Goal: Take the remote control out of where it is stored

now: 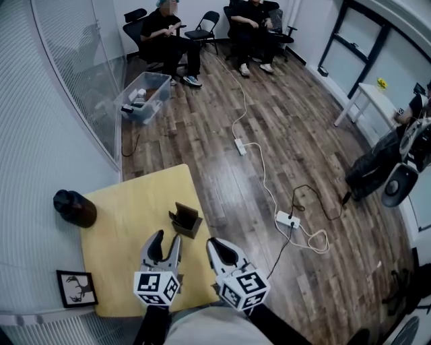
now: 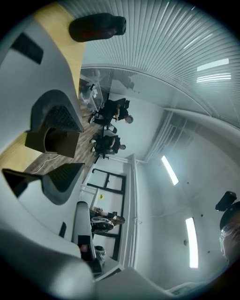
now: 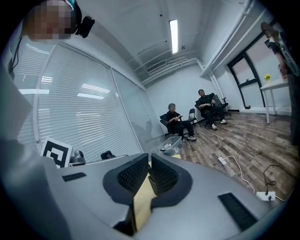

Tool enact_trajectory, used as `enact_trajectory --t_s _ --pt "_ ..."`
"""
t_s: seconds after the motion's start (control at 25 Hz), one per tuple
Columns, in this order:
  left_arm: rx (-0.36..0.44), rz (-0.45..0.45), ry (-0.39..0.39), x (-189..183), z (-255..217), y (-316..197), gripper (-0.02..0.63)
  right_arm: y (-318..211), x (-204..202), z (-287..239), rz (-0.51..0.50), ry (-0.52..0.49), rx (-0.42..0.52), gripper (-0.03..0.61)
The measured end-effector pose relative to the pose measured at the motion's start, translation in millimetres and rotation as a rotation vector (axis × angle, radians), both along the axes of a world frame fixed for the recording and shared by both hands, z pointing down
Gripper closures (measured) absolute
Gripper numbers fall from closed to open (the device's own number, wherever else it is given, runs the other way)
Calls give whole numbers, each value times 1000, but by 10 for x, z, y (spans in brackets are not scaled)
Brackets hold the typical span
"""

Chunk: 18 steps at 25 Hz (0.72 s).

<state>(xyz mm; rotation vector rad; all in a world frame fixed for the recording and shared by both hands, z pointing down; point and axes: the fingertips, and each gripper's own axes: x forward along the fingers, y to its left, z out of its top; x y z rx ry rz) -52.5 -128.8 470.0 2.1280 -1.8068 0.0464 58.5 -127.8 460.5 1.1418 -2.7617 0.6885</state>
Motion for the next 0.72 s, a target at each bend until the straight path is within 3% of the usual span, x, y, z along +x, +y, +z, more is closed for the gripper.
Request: enact_trajectory --t_s 0.2,0.52,0.72 --pt "7 62 11 -11 84 -161 356 -8 -30 7 18 5 -1 571" --pt "-2 100 -38 -114 331 -333 336 -9 -32 57 49 10 -9 571" --pt "-14 120 -23 -174 458 -416 331 -15 -19 78 66 23 -10 571"
